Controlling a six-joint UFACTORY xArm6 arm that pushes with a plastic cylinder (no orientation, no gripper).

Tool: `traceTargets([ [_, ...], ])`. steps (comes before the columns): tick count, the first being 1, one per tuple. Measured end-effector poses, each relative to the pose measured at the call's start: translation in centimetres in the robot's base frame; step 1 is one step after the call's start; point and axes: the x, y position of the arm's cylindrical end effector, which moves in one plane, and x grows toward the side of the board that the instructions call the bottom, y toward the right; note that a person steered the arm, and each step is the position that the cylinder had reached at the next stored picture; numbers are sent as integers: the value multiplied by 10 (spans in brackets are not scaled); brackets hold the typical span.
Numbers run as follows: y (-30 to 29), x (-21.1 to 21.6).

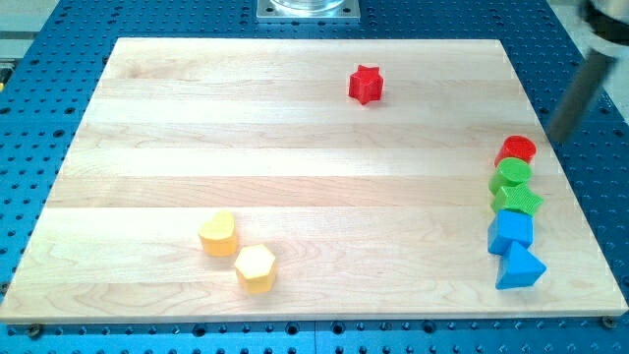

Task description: Nudge the red circle

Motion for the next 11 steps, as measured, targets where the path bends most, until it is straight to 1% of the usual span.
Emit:
traceTargets([
  [1, -6, 36],
  [2, -38, 35],
  [5, -47, 27],
  [8, -77, 27],
  [9, -66, -11],
  [10, -116, -84],
  [11, -251, -35],
])
